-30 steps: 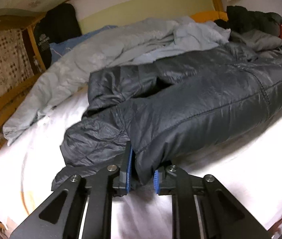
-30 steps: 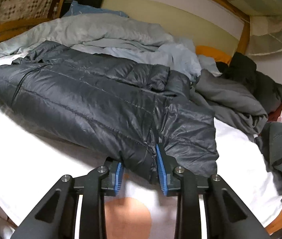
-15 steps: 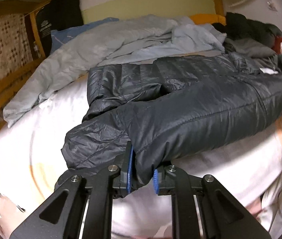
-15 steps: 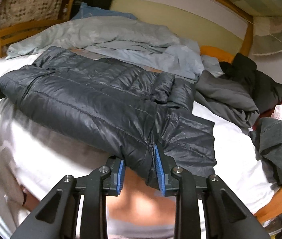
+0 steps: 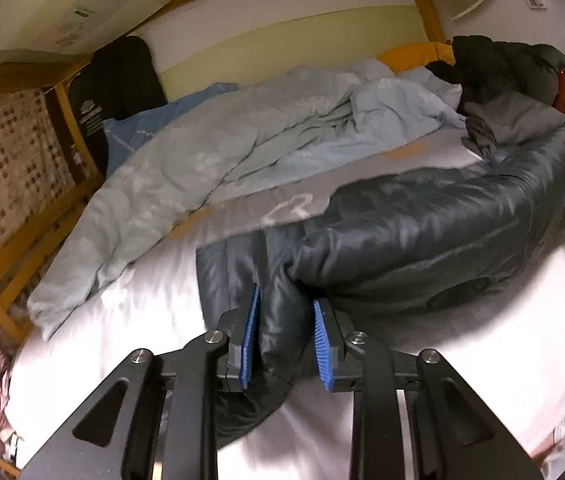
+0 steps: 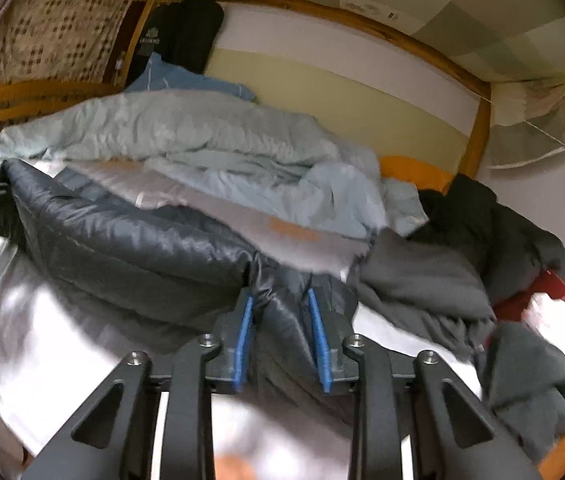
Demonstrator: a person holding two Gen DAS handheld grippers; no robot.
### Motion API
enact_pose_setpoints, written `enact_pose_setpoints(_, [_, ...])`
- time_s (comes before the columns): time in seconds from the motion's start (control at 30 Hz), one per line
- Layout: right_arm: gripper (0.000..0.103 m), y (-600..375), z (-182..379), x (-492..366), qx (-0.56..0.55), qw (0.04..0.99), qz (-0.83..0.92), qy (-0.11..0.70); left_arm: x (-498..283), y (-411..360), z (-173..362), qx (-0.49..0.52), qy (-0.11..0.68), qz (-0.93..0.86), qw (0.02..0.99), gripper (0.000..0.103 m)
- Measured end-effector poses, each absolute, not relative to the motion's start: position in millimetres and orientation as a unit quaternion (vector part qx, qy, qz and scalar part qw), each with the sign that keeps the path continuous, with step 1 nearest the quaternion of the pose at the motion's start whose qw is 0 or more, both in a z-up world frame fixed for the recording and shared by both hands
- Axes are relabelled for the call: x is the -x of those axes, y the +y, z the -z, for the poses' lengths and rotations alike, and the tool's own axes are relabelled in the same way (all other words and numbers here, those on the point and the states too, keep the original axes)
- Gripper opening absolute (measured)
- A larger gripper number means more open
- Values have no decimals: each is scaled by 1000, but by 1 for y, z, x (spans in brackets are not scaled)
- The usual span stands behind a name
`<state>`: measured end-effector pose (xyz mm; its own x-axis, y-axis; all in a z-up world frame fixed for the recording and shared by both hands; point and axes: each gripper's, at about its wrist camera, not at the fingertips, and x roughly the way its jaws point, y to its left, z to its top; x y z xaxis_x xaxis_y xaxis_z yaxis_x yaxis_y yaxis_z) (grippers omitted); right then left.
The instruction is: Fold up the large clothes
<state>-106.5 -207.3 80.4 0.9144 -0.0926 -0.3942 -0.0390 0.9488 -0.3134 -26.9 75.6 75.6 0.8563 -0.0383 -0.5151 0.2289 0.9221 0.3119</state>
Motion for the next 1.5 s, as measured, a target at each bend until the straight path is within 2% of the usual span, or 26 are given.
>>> enact_pose_setpoints(0.07, [20,-209,-85,80,169,965,13,199,6,70,-81,-198,253,76,944,19])
enact_pose_setpoints(0.27, [18,-206,-92,4,195,964,27,178,-67,59,-94,-208,246,75,944,19])
enact_pose_setpoints(0.53, [18,-214,-63,-100,179,961,35,209,-152,54,-57,-187,273,71,941,19])
enact_pose_setpoints(0.7, [18,-221,-31,-139,165,959,45,227,-179,50,-34,-203,244,39,948,38])
enact_pose_setpoints(0.87, [22,-232,-10,-163,147,957,48,245,-193,60,-36,-173,223,44,958,38])
enact_pose_setpoints(0.9, [23,-233,-10,-164,143,957,40,247,-192,64,-39,-165,216,41,961,41])
enact_pose_setpoints(0.93, [27,-238,-12,-164,136,959,33,248,-189,68,-44,-155,208,39,965,43])
enact_pose_setpoints(1.03, [54,-256,-27,-153,91,966,29,239,-167,85,-66,-124,170,32,977,51])
enact_pose_setpoints(1.07, [61,-260,-34,-145,79,970,23,227,-156,90,-75,-118,156,40,980,58])
enact_pose_setpoints(1.1, [65,-265,-42,-134,70,975,16,211,-142,95,-84,-113,144,51,982,64])
enact_pose_setpoints(1.17, [80,-271,-59,-109,65,982,9,177,-121,101,-99,-108,137,60,983,66])
enact_pose_setpoints(1.23, [89,-274,-73,-85,62,987,-5,148,-100,105,-109,-108,133,80,982,67])
enact_pose_setpoints(1.33, [92,-274,-83,-59,43,987,-52,144,-82,109,-112,-94,158,109,977,83])
enact_pose_setpoints(1.37, [103,-274,-83,-57,36,985,-68,155,-80,110,-110,-83,174,125,973,89])
enact_pose_setpoints(1.47, [103,-271,-70,-64,14,970,-126,208,-86,111,-97,-54,225,176,957,100])
enact_pose_setpoints(1.5, [103,-268,-62,-71,20,965,-124,230,-90,109,-92,-51,242,186,951,100])
